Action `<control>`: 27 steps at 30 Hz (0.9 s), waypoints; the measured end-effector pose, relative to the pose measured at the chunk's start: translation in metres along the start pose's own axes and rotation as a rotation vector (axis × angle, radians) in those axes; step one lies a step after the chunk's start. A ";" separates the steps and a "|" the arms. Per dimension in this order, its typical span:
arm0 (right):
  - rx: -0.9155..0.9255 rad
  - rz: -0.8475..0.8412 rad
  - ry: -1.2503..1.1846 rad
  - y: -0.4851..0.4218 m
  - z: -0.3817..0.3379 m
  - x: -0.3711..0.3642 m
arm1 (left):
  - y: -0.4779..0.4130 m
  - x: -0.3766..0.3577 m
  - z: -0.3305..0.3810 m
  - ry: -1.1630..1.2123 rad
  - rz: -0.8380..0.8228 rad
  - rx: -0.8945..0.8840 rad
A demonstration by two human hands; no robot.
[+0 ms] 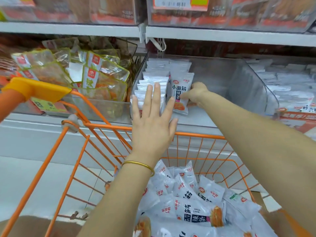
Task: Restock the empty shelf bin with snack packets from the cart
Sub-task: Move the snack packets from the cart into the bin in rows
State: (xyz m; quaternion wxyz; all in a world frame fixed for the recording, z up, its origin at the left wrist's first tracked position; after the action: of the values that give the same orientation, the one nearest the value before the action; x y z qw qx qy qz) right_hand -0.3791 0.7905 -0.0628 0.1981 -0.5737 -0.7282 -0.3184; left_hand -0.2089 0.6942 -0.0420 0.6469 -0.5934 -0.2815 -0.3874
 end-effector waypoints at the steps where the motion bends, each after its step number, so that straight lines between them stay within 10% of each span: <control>1: -0.004 0.006 0.029 -0.004 -0.001 -0.004 | 0.000 0.000 0.000 0.003 0.002 -0.002; 27: 0.153 0.237 0.165 0.039 -0.017 0.038 | -0.007 0.010 0.003 0.068 0.044 -0.022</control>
State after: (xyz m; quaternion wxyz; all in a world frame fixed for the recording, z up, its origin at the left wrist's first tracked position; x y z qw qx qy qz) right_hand -0.3529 0.8108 -0.0168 0.3366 -0.6108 -0.6586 -0.2826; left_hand -0.2089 0.6955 -0.0291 0.6579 -0.5930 -0.2422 -0.3960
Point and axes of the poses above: each hand's wrist, its own y-axis away from the middle knuckle, its own x-axis out of the back of the hand, z = x × y, the point moved 7 cm from there along -y, towards the middle knuckle, and after that the axes turned 14 degrees about y, right-handed, at the moved point
